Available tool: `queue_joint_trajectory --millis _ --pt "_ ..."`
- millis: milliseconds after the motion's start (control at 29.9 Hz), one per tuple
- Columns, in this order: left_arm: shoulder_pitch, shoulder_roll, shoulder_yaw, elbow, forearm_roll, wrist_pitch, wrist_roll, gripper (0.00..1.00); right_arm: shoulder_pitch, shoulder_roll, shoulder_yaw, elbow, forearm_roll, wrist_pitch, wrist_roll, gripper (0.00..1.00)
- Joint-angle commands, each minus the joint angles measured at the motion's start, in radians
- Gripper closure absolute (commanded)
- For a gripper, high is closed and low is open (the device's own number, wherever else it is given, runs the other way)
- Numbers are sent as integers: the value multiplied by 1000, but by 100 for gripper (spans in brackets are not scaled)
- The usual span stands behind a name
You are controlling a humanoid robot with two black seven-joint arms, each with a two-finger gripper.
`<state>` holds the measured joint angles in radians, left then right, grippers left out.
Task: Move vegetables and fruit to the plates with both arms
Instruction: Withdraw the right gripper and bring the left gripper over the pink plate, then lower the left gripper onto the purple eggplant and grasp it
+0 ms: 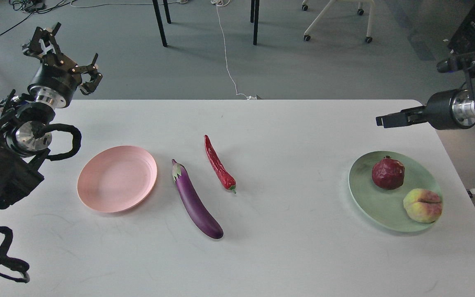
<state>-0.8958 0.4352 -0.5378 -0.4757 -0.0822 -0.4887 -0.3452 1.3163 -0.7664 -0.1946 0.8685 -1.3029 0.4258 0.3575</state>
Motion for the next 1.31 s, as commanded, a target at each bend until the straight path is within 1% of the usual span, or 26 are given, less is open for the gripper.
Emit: queue_joint_trajectory --millis 0,100,201,234,301,368,402,469,502,569,703,770,870,904,970,1004,1071,1138,1272 --pt "0 82 56 -180 181 0 -5 1 -46 77 139 -101 45 -19 0 2" --pt "1 161 73 -331 319 0 -3 2 -87 121 236 -173 156 -38 0 2" --pt "1 249 102 -495 453 0 -3 2 -121 124 308 -201 311 -55 0 2" --pt "1 278 108 -559 505 11 -2 2 -129 124 326 -200 365 -58 0 2" --pt "1 327 116 -686 618 67 11 2 -140 127 357 -198 488 -58 0 2" --pt "3 362 140 -788 721 97 46 2 -158 136 369 -197 607 -56 0 2" --pt "3 382 162 -840 784 111 76 2 -173 139 377 -195 678 -56 0 2" --pt "3 411 205 -918 901 142 121 2 -196 139 386 -192 802 -55 0 2" --pt "3 425 228 -946 961 154 133 2 -210 137 397 -191 865 -52 0 1" --pt "6 451 271 -968 1074 165 132 2 -244 131 422 -186 998 -41 1 1" --pt "6 481 332 -979 1254 170 132 3 -330 130 492 -192 1261 20 0 1" --pt "6 479 360 -980 1340 170 141 3 -374 128 546 -197 1370 63 0 1" --pt "9 459 374 -980 1426 163 167 4 -472 137 645 -201 1479 63 0 1" --pt "8 441 380 -980 1440 162 187 4 -503 139 681 -201 1493 63 0 1" --pt "6 389 386 -980 1450 157 257 5 -567 141 759 -201 1496 63 1 1" --pt "6 367 387 -980 1450 150 300 6 -597 141 794 -200 1496 63 0 1" --pt "6 333 387 -980 1450 127 362 7 -632 144 833 -200 1496 63 0 1" --pt "6 294 387 -977 1450 98 405 8 -641 147 847 -197 1496 63 0 1" --pt "9 223 389 -977 1449 61 459 8 -638 145 848 -192 1496 63 0 1"
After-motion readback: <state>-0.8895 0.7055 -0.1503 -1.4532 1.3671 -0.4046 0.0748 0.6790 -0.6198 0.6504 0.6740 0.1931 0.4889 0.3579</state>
